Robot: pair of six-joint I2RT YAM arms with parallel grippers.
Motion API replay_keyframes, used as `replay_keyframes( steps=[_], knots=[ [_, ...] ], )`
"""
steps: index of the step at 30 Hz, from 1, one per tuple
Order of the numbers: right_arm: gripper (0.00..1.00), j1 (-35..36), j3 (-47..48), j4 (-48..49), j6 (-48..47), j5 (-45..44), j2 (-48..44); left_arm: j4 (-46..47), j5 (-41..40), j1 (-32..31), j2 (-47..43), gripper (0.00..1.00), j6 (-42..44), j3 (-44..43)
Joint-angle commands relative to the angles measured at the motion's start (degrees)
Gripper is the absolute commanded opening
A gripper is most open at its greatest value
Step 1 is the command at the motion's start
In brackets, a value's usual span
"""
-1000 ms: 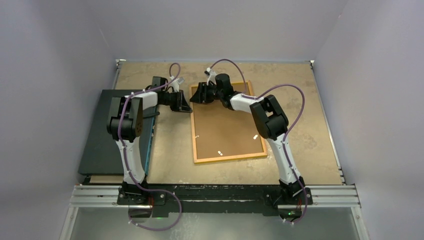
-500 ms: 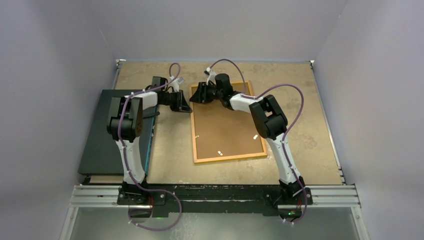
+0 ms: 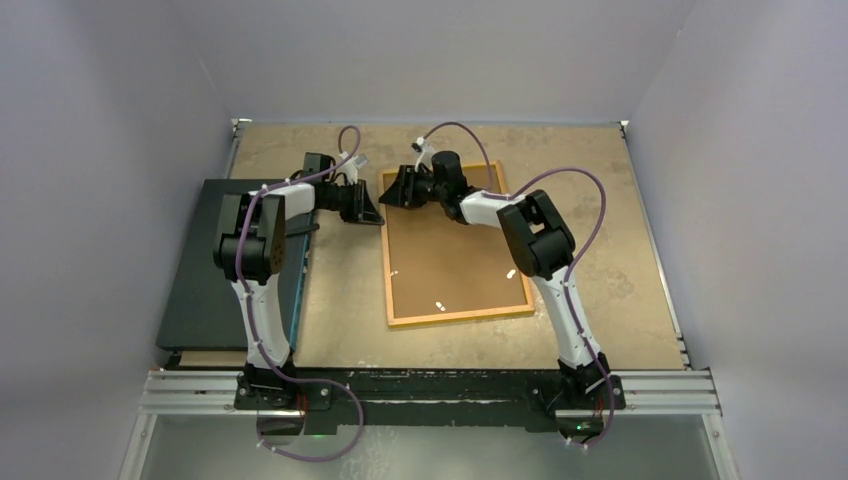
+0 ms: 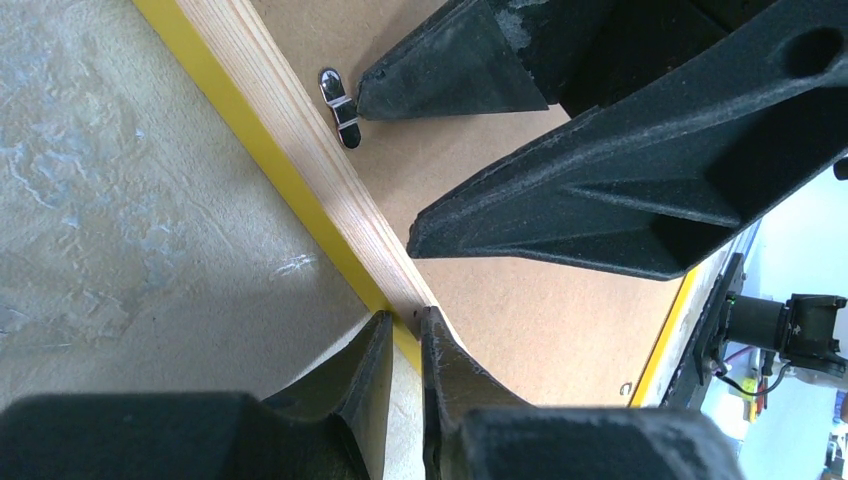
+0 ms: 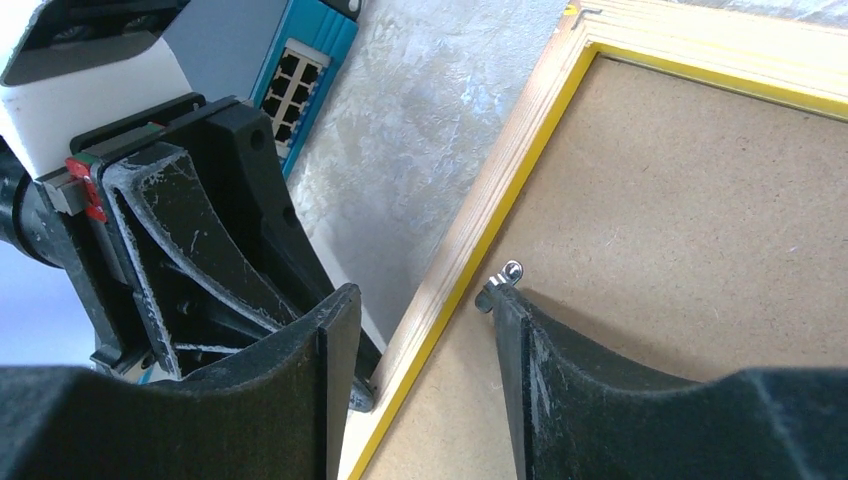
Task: Put the photo into the frame
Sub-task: Install the photo frame at the center of the board.
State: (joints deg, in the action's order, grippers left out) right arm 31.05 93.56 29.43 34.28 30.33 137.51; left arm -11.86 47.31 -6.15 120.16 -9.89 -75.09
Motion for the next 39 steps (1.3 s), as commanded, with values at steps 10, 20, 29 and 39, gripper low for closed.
replay_keyframes(
  steps=[10, 20, 29, 39],
  knots=[
    [0.52, 2.2, -5.7, 4.6, 6.5, -7.5, -1.0, -1.4, -4.0, -0.6, -0.3, 0.07, 2.7, 0.5],
    [0.52, 4.3, -11.9, 8.3, 13.6, -19.2, -4.4, -1.6, -4.1, -0.7, -0.5, 0.07, 2.9, 0.9],
    [0.53, 5.6, -10.5, 8.1, 17.3, -21.1, -2.6, -1.7, -4.2, -0.6, -1.0, 0.06, 3.3, 1.1],
    [0.54, 6.2, -10.2, 7.7, 18.6, -24.6, -2.0, -1.8, -4.2, -0.6, -0.9, 0.06, 3.6, 1.1]
  ],
)
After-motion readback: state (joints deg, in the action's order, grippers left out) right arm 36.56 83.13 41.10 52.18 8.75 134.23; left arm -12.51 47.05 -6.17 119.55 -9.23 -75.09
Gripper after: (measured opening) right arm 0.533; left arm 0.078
